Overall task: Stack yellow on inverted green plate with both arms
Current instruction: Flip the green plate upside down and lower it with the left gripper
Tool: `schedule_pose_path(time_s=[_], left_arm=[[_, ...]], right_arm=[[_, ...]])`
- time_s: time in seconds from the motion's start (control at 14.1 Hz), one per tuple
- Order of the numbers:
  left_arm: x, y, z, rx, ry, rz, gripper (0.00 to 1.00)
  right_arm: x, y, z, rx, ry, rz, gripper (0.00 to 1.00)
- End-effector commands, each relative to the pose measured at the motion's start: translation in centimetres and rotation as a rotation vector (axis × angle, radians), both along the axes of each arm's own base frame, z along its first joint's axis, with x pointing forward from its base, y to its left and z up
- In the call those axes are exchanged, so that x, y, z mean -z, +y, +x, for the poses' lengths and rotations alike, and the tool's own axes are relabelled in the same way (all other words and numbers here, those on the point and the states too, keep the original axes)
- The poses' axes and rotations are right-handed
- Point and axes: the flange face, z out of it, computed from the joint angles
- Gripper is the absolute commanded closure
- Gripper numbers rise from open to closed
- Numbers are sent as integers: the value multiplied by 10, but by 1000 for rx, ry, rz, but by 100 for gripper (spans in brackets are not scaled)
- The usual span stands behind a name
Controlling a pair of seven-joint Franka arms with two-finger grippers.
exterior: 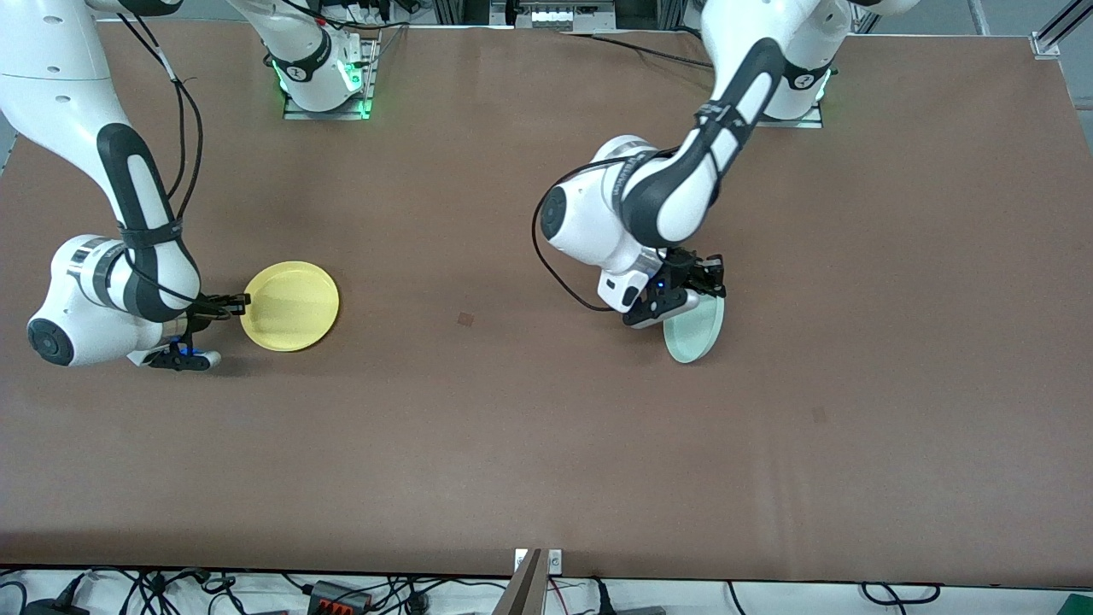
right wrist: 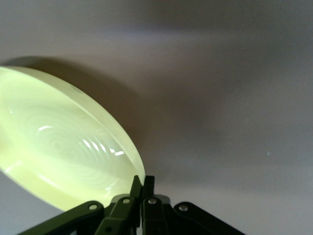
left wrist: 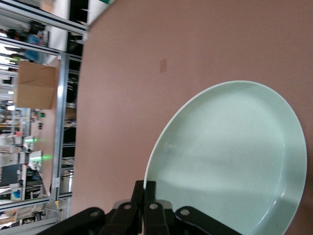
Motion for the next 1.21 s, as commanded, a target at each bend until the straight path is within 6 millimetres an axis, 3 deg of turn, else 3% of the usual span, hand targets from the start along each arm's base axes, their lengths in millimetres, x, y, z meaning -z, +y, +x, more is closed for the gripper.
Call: schedule_pose_path(time_s=[0.0, 0.14, 0.36, 0.43, 0.5, 0.64, 0.71, 0.85, 1.0, 1.14], left_arm=[[6, -17, -6, -10, -82, 61, 99], [18, -21, -11, -37, -119, 64, 99], [35, -24, -15, -66, -145, 60, 99], [35, -26, -16, -79, -147, 48, 93], [33, -28, -17, -100, -132, 21, 74], [25, -35, -11, -129, -114, -69, 14], [23, -41, -9, -119, -134, -110, 7], [22, -53, -10, -99, -154, -154, 4], [20, -64, -7, -111, -156, -270, 10], [10, -91, -5, -102, -179, -467, 10]], right_arm=[[-39, 2, 16, -22, 2, 34, 100], [-57, 4, 25, -34, -26, 130, 100], [-60, 0, 26, -43, -44, 172, 100], [-60, -1, 25, -48, -45, 174, 100], [-60, -1, 26, -54, -46, 176, 100], [-64, -6, 25, -50, -53, 175, 100], [-65, -7, 25, -50, -55, 174, 100], [-66, -8, 25, -48, -55, 174, 100], [-66, -11, 24, -45, -56, 175, 100], [-67, -12, 25, -45, -57, 175, 100]])
